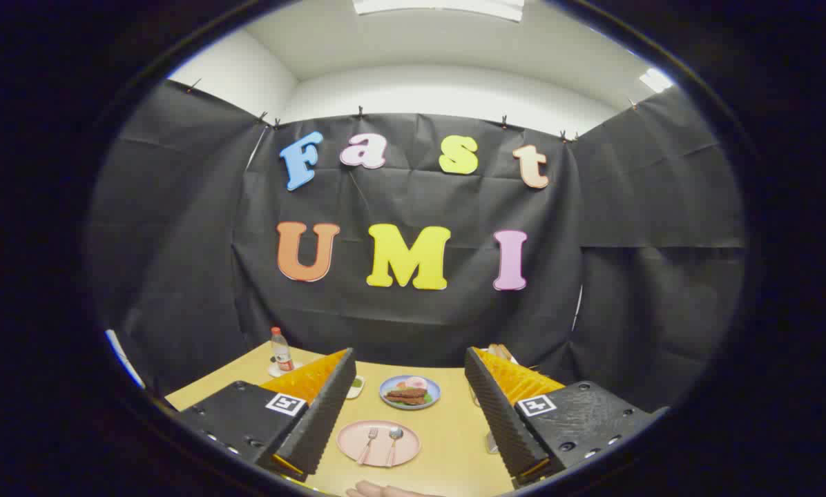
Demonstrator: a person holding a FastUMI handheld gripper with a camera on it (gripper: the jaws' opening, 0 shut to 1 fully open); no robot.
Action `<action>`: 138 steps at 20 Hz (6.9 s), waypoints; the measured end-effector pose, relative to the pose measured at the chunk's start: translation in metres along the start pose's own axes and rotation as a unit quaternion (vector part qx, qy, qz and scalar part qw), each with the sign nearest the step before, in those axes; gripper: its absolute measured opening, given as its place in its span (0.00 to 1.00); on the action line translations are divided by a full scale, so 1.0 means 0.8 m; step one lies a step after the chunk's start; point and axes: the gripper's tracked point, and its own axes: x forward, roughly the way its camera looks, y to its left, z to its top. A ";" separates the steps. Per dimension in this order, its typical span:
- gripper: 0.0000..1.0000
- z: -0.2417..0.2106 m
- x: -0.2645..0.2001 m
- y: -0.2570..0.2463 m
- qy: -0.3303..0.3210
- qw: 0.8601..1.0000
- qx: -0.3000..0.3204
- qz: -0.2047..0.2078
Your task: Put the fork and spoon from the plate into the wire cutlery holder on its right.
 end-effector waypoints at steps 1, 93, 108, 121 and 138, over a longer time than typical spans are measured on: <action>0.95 0.001 0.000 -0.001 0.000 1.000 -0.001 0.001; 0.06 -0.398 0.134 -0.304 0.557 0.828 0.058 -0.009; 0.06 -0.409 0.136 -0.310 0.675 0.737 0.034 0.013; 0.09 -0.417 0.155 -0.298 0.742 0.670 -0.012 0.024; 0.37 -0.366 0.222 -0.199 0.544 0.837 0.032 0.040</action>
